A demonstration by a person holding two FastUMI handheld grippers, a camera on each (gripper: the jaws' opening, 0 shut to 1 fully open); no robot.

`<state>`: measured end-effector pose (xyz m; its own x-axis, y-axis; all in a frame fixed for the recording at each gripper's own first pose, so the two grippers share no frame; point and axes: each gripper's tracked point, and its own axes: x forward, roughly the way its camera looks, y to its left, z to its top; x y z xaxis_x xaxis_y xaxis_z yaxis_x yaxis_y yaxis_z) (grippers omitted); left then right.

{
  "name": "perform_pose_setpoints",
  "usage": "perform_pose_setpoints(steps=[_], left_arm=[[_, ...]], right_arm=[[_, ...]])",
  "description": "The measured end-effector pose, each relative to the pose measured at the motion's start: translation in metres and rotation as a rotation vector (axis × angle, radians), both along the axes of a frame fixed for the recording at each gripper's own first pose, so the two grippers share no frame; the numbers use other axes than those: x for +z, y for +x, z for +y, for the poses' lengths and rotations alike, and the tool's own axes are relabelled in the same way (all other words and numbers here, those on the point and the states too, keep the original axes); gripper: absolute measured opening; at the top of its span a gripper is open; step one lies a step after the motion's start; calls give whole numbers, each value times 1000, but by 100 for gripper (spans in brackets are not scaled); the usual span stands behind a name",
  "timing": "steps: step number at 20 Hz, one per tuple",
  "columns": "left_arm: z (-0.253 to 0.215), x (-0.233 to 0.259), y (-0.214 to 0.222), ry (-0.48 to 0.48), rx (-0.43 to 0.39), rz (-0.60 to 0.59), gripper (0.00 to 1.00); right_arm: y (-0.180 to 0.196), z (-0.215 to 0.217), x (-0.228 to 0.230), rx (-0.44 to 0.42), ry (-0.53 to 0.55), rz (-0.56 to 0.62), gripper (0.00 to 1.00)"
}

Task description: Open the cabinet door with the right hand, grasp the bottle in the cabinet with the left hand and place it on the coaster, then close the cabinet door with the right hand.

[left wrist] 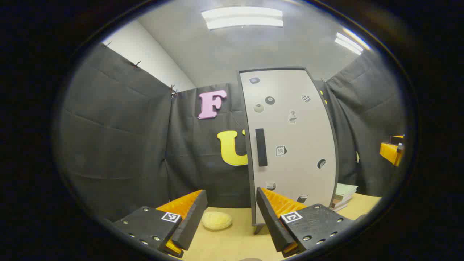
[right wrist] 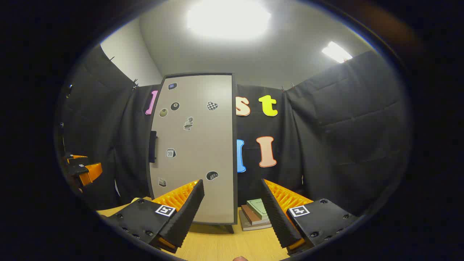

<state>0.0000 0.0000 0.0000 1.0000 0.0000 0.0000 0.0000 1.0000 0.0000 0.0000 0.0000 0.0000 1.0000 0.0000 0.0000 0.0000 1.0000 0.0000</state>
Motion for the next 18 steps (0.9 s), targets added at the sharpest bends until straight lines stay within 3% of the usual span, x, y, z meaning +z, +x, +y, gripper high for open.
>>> perform_pose_setpoints(steps=[18], left_arm=[[22,-4,-12,13,25,8,84]], right_arm=[[1,23,-3,31,19,30,98]])
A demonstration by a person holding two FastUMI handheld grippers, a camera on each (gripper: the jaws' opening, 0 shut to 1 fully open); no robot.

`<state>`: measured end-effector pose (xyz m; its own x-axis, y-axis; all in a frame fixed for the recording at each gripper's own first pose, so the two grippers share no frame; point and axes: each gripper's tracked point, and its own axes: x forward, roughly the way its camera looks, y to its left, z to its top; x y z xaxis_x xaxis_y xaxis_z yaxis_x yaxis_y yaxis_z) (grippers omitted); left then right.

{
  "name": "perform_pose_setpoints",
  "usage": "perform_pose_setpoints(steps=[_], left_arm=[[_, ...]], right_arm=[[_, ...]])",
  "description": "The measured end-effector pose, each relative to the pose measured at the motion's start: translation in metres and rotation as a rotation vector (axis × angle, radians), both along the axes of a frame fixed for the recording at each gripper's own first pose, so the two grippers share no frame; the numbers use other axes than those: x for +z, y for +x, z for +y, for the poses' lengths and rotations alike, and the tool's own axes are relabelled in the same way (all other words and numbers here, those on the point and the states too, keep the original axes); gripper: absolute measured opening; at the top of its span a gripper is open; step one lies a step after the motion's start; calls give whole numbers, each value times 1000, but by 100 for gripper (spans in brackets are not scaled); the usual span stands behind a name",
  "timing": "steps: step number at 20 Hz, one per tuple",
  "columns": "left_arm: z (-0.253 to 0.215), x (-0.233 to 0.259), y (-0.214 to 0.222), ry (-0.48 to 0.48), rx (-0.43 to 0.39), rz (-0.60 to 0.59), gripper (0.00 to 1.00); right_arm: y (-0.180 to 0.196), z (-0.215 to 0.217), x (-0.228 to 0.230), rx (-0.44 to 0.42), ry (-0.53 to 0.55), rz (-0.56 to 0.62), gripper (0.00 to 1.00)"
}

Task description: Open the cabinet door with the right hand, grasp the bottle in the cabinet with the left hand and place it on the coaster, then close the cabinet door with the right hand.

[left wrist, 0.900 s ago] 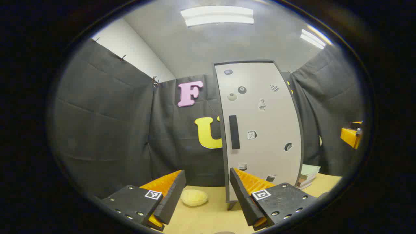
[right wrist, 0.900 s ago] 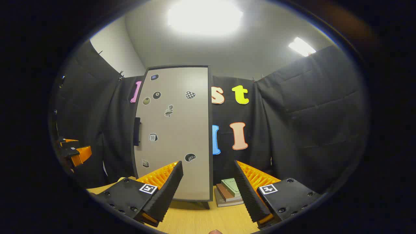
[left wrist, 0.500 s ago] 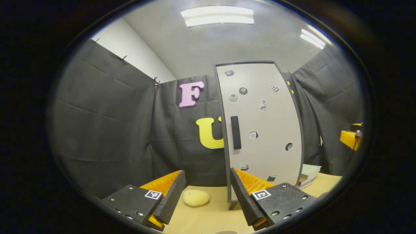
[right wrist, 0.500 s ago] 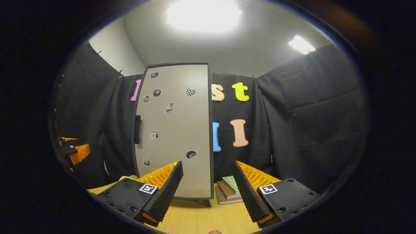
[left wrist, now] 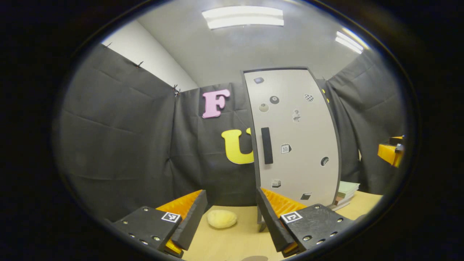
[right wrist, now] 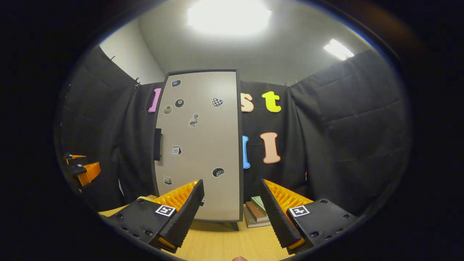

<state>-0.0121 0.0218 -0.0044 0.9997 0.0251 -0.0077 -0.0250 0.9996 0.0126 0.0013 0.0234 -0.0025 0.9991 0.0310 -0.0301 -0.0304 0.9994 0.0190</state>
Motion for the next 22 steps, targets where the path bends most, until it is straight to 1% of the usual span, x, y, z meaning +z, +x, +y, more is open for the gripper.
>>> perform_pose_setpoints(steps=[2,3,4,5,6,9,10,11,14,15,16,19,20,21,22], left_arm=[[1,0,-2,1,3,-3,84],[2,0,-2,2,6,-5,82],[4,0,-2,5,10,-4,84],[5,0,-2,9,14,-6,84],[7,-1,-1,14,20,-5,82],[13,-7,-2,19,44,-1,82],[15,-8,-2,19,53,2,84],[18,-6,-4,19,63,5,82],[43,-19,-5,24,98,23,82],[48,-24,-4,24,108,29,85],[53,-27,-4,22,120,39,82],[68,-31,-11,11,158,53,82],[73,-32,-13,11,170,51,84],[80,-33,-16,13,183,52,82],[86,-32,-19,15,195,53,82]], right_arm=[[5,8,4,15,8,-2,97],[9,13,6,24,10,-4,97],[13,18,9,30,9,-7,97],[18,23,10,40,9,-7,97],[23,29,12,51,11,-6,97],[45,49,17,92,26,3,98],[53,57,21,105,29,-1,97],[59,64,24,117,30,-8,97],[84,91,39,158,33,-32,97],[93,101,42,173,33,-36,98],[101,109,46,184,30,-39,98],[119,137,56,222,33,-49,98],[125,146,59,234,39,-53,98],[131,156,61,244,43,-53,98],[137,168,63,255,50,-52,98]])
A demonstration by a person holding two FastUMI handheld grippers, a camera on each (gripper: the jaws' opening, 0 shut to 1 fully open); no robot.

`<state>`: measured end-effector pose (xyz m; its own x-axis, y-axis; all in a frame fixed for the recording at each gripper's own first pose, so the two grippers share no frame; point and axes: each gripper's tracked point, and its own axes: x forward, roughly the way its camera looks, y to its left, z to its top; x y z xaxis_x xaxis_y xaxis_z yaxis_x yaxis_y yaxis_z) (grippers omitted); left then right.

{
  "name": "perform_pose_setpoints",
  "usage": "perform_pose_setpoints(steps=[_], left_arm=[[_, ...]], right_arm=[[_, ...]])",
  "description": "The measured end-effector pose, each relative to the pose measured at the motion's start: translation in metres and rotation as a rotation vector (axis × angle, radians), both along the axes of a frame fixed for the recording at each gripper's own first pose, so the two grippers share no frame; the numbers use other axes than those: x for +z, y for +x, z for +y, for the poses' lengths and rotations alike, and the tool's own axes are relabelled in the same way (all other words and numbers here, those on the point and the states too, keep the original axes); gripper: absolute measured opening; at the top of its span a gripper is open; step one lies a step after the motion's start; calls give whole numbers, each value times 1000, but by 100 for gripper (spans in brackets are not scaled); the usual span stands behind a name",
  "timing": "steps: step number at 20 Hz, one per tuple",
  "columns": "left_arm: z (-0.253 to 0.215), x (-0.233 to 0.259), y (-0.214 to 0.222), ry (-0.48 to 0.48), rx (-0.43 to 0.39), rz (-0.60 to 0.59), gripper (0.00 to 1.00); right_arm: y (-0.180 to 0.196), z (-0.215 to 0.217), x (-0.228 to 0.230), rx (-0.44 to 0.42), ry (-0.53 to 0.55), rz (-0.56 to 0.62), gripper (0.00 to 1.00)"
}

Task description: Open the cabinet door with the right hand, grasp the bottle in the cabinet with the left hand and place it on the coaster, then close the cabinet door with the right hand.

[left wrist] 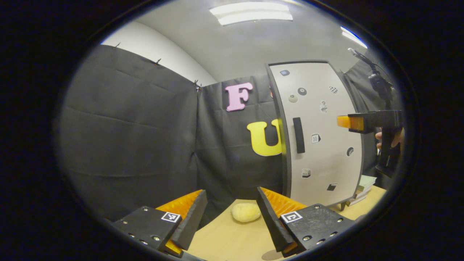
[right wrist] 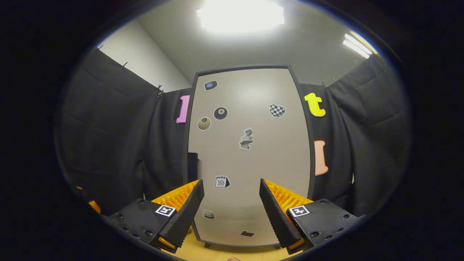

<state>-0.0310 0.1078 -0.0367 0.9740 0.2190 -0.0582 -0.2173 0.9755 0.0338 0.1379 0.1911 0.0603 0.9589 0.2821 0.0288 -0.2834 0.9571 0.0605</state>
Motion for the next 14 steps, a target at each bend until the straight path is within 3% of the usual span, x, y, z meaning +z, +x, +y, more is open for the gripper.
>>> perform_pose_setpoints(steps=[6,14], left_arm=[[44,-3,-22,16,86,11,87],[101,-11,-58,55,190,39,85]], right_arm=[[33,59,-1,59,-11,38,97],[78,115,-14,56,-29,101,98]])
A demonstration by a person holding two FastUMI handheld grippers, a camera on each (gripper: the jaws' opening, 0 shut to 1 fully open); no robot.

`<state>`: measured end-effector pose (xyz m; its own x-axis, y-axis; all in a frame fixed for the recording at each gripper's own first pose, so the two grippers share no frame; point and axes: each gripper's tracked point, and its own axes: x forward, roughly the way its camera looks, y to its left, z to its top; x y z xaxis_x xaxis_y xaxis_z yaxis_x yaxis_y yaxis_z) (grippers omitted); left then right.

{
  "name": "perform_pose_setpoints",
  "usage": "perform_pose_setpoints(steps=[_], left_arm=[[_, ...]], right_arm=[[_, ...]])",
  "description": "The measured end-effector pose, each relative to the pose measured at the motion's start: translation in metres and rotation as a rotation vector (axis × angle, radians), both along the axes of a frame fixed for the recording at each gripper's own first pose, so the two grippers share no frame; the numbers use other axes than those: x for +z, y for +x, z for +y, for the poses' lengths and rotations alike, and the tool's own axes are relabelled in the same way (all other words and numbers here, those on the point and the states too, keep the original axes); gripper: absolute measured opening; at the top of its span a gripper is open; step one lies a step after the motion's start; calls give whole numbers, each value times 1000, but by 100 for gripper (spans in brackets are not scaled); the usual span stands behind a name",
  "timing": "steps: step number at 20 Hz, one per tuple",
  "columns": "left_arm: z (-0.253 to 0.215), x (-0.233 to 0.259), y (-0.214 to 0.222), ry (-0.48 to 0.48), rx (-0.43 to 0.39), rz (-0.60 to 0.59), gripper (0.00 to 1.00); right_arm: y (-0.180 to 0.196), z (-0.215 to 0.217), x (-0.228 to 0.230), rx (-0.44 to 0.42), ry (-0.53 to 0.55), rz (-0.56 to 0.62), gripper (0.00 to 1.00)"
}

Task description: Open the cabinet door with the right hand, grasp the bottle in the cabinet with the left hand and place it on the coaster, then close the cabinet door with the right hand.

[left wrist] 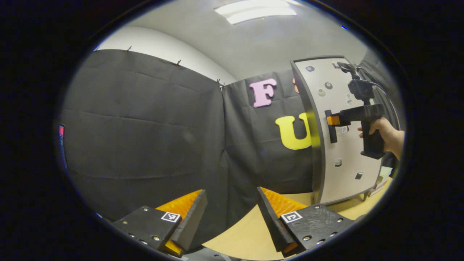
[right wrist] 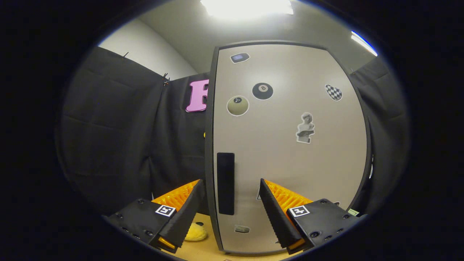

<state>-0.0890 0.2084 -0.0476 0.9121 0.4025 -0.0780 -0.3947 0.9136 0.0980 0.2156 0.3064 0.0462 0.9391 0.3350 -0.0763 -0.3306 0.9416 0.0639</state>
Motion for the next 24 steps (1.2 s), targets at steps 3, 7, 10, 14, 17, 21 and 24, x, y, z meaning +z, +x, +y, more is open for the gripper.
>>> perform_pose_setpoints(steps=[3,7,10,14,17,21,24], left_arm=[[20,0,-16,11,44,5,87],[37,-5,-23,14,85,28,84],[40,-2,-28,20,101,22,83],[42,-1,-28,21,117,14,82],[38,-2,-25,10,101,4,85],[8,10,-4,4,36,-14,83],[-20,16,9,3,-18,-35,83]], right_arm=[[13,20,-10,-6,-46,36,98],[31,26,-16,-48,-77,63,80],[45,28,-23,-76,-94,107,66],[49,19,-23,-120,-80,128,33],[43,17,-25,-69,-77,140,22],[25,11,-21,37,-70,149,22],[10,4,-18,98,-57,146,20]])
